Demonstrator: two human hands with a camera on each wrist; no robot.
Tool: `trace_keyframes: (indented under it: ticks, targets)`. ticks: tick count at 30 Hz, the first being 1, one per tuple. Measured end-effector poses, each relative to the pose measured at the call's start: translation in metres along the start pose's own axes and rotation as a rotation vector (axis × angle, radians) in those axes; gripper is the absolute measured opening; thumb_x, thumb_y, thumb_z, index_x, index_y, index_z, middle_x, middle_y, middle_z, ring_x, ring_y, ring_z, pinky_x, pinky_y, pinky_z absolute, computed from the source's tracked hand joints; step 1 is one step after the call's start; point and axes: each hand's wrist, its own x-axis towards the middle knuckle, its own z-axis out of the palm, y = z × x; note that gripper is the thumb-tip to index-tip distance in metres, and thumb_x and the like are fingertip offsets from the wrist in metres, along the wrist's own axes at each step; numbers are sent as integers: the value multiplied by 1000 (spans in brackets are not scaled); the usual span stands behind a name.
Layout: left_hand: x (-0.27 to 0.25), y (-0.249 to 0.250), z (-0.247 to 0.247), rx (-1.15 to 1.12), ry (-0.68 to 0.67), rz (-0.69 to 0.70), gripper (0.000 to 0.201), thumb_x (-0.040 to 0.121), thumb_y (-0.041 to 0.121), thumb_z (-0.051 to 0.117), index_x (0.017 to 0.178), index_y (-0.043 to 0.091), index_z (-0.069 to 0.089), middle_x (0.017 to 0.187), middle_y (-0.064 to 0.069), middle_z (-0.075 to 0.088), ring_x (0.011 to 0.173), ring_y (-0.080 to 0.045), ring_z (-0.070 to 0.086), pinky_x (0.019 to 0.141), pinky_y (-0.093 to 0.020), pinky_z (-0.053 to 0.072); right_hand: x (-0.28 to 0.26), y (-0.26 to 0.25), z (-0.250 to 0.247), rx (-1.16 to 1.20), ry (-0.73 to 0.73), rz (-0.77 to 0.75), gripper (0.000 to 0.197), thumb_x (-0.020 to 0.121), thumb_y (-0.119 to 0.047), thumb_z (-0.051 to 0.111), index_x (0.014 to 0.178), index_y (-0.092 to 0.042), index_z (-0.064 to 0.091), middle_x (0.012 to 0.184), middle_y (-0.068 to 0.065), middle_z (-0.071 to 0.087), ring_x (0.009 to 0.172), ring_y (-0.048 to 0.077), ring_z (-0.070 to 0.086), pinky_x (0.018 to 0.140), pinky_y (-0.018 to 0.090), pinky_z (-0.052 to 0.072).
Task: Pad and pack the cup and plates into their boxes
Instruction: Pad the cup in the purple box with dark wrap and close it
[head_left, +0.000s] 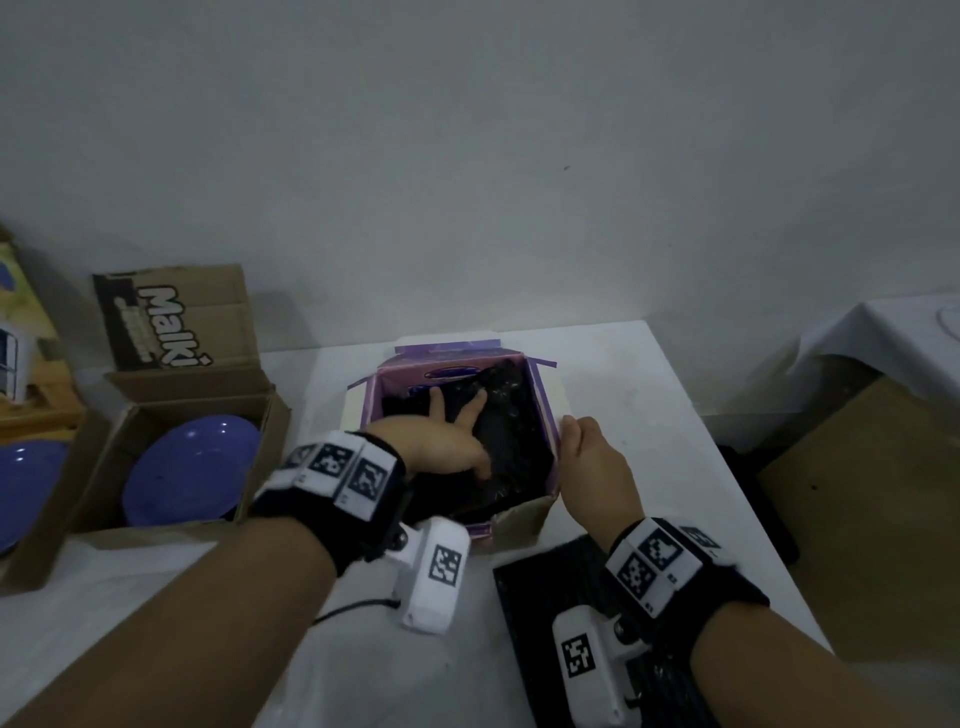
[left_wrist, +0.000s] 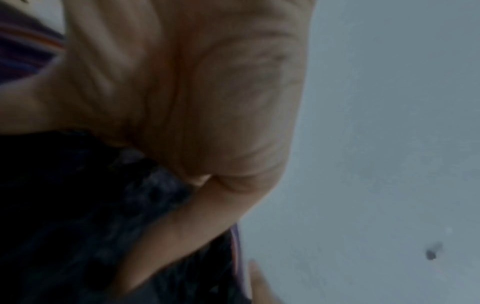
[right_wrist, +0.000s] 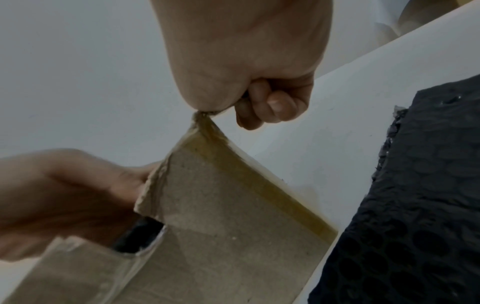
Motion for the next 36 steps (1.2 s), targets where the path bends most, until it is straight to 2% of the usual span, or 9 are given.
trace_keyframes:
  ticks: [4,8,13,18,21,27,30,33,36]
  targets:
    - [-11,6,-12,441,-47,17,119,77,22,75,140,48,-22,152,-8,-33,140,-37,24,103,-41,42,-2,-2,-1,-4,-14,13,35,101,-32,21,109,-8,46,94,11,58,91,33,59,75,37,44]
    - [-5,5,6,523,50,41,129,71,18,80,137,52,-25,151,-10,-34,131,-39,39,102,-46,43,1,0,1,59,19,21,36,102,-37,20,93,-10,42,75,7,50,81,37,57,66,37,37]
    - [-3,3,11,516,94,34,121,75,15,73,137,53,-23,150,-8,-37,138,-48,19,105,-51,39,1,1,3,45,19,28,36,102,-37,20,96,-11,43,80,6,51,80,34,56,67,35,38]
    - [4,16,9,287,109,66,101,74,55,66,144,49,-6,154,-4,-28,139,-50,-15,114,-60,13,1,2,3,39,24,30,34,102,-37,21,95,-11,42,78,7,54,79,36,57,64,34,35]
    - [14,19,29,247,207,51,99,74,53,66,144,48,-4,155,-6,-22,136,-52,-22,108,-69,14,0,0,2,33,41,20,34,102,-37,21,95,-12,42,92,17,61,78,36,56,64,35,37]
    - [21,21,37,295,302,28,109,70,55,69,141,51,-14,151,-3,-8,136,-52,-13,99,-73,25,1,0,3,31,25,28,38,101,-38,20,102,-10,45,94,15,61,84,36,59,68,37,41]
    - [25,24,30,330,281,28,104,66,54,73,143,48,3,147,-7,4,135,-55,-1,100,-69,30,2,3,4,-16,12,27,36,101,-37,20,102,-12,44,92,12,58,84,35,58,66,34,38]
    - [22,30,33,325,305,-18,96,66,54,72,141,43,13,146,-8,5,136,-52,-1,97,-73,28,3,3,4,-22,21,37,34,102,-38,19,95,-14,41,86,10,55,75,33,53,64,34,35]
    - [19,26,36,273,331,-3,102,66,55,71,142,44,4,151,-4,2,139,-47,-5,98,-76,21,4,6,4,-93,18,8,29,102,-35,19,96,-15,39,92,9,56,64,25,43,60,32,32]
